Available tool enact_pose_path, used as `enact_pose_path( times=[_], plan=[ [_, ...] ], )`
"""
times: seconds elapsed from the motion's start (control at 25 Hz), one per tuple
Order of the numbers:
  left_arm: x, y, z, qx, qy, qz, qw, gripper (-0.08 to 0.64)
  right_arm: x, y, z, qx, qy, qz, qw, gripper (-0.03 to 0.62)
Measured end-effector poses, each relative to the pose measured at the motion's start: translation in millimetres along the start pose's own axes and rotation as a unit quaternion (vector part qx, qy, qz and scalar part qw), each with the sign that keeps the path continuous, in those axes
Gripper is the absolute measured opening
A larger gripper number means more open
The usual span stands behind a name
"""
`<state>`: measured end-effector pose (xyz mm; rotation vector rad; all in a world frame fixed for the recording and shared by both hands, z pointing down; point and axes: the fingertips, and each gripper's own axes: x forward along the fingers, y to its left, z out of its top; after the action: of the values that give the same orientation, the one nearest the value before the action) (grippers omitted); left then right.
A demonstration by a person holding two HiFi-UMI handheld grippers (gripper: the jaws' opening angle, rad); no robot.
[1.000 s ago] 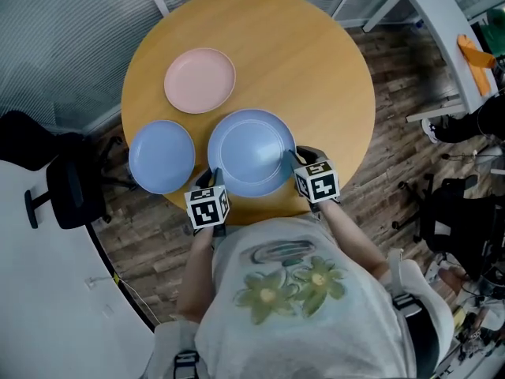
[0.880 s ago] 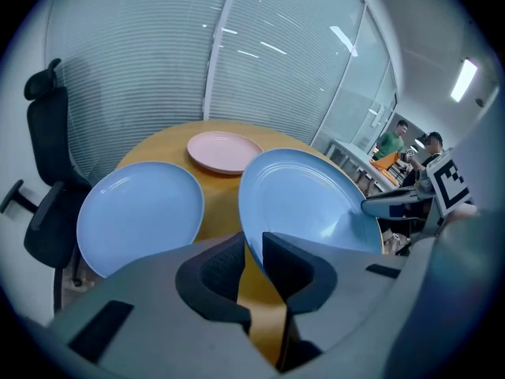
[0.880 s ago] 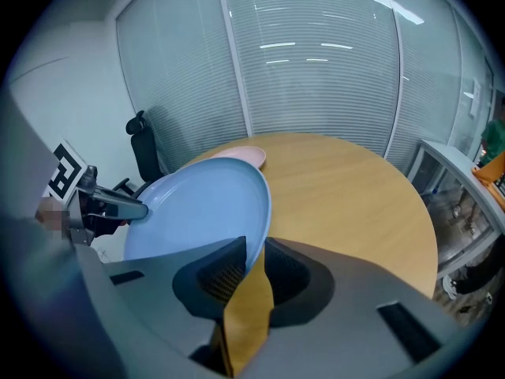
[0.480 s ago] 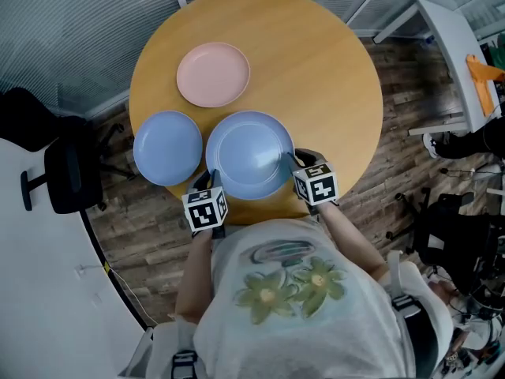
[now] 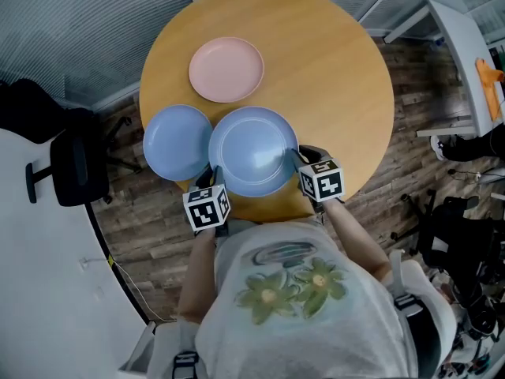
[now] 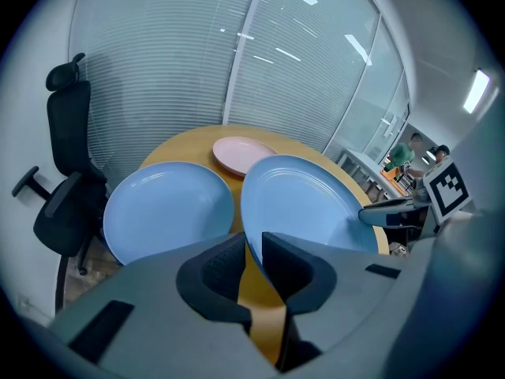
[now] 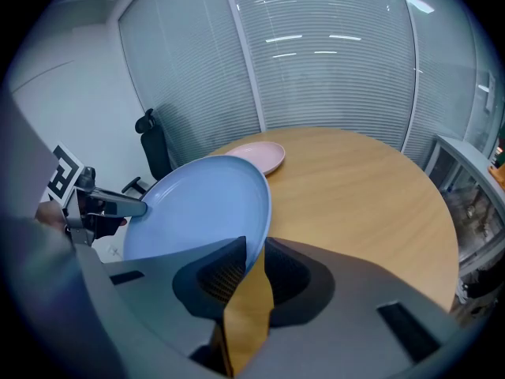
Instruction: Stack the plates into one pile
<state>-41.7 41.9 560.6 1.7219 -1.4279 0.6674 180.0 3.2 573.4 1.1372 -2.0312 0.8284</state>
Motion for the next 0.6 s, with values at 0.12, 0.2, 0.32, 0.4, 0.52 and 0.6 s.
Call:
enact_pose_path(
  times=[0.12,0.2,0.32,0.4,0.52,0.6],
  plan=[
    [0.8,13.9,4.3,-0.004,-0.003,0.006,1.0000,0.080,8.0,9.5,8.0,-0.002,-0.003,0.006,1.000,0.094],
    [-0.3,24.3,6.3,-0.011,-0.004,0.010,0.9999,0.078,12.9,17.6,14.9,-0.007,-0.005,0.012,1.000,0.094],
    [-4.9,40.0,6.8,-0.022,-0.007,0.017,0.9996,0.078,18.9,32.0,24.1,-0.017,-0.006,0.019,1.000,0.094],
    [-8.1,52.2,7.2,-0.029,-0.010,0.022,0.9993,0.078,24.8,42.8,30.7,-0.024,-0.008,0.022,0.999,0.094],
    [-12.9,70.4,8.9,-0.039,-0.016,0.029,0.9987,0.078,34.4,58.6,41.2,-0.032,-0.012,0.029,0.999,0.094],
    [-16.9,82.5,11.3,-0.046,-0.020,0.033,0.9982,0.077,40.2,69.5,48.7,-0.037,-0.016,0.034,0.999,0.094]
  ],
)
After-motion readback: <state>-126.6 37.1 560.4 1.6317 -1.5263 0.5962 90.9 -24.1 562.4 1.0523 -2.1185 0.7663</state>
